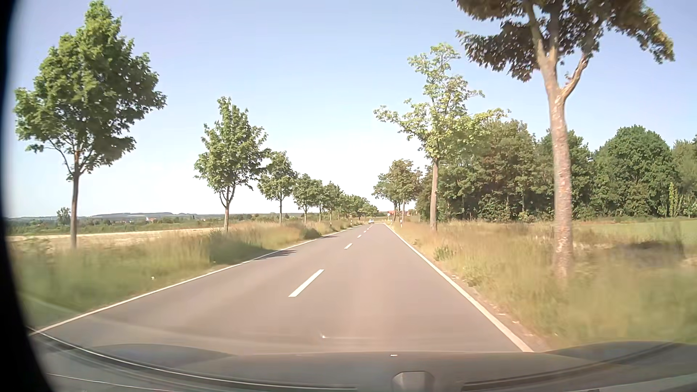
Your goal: Follow the waypoints while adhering to traffic rules and regulations
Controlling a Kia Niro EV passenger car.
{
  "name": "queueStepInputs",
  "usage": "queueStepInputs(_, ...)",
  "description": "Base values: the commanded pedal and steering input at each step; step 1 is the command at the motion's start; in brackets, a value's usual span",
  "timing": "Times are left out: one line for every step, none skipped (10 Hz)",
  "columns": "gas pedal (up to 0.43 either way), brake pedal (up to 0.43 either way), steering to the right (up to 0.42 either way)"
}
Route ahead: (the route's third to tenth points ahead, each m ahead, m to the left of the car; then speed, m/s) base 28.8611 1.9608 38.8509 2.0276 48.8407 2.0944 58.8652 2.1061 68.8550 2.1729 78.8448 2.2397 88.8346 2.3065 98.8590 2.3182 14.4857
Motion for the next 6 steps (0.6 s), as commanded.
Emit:
queueStepInputs(0.220,0.006,0.004)
queueStepInputs(0.220,0.006,0.004)
queueStepInputs(0.220,0.006,0.004)
queueStepInputs(0.220,0.006,0.004)
queueStepInputs(0.220,0.006,0.004)
queueStepInputs(0.220,0.006,0.004)
